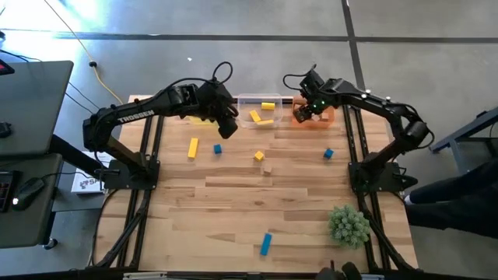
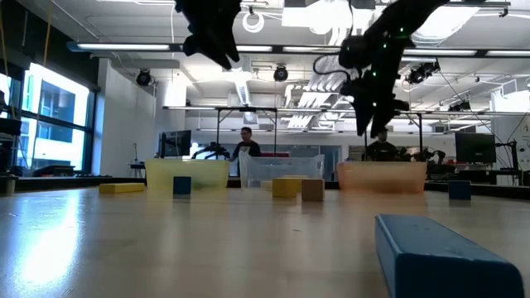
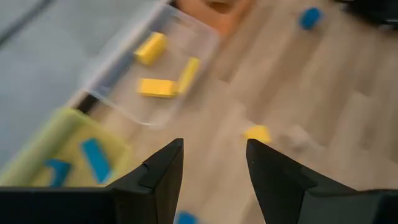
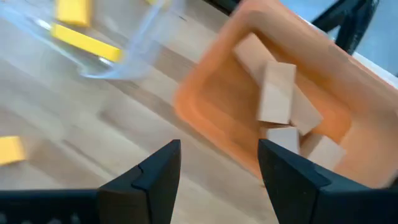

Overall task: Sort & place blocks by color
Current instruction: Put the blue block into the yellow bin

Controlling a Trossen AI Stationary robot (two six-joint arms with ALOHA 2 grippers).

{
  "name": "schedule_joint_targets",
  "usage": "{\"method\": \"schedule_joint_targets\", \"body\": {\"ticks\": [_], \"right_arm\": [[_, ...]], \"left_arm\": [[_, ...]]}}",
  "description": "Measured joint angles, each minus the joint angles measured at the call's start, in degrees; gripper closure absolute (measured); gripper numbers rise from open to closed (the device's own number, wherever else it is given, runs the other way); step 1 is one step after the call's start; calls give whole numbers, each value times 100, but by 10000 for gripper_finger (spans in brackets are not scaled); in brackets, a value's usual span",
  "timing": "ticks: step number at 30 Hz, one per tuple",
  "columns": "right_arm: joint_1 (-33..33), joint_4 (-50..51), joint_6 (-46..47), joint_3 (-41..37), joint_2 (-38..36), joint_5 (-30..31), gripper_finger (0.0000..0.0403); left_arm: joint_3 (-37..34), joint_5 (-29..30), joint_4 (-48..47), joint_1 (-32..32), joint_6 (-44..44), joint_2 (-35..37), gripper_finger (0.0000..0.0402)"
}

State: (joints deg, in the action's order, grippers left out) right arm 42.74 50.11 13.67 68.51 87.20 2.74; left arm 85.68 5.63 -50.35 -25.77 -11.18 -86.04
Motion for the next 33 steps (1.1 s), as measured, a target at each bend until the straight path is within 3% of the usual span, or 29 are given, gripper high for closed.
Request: {"method": "schedule_joint_targets", "body": {"ticks": [10,17,23,33], "right_arm": [[-894,65,911,2,-624,4,203],[-1514,157,1182,2,-662,128,203],[-1870,159,1143,2,-662,325,203],[-1913,157,728,2,-662,333,203]], "left_arm": [[-1,-152,-399,831,-369,0,238],[-327,260,-665,1238,-367,-37,236],[-890,229,-601,1094,-367,-98,238],[-1377,227,-307,341,-341,-85,217]]}}
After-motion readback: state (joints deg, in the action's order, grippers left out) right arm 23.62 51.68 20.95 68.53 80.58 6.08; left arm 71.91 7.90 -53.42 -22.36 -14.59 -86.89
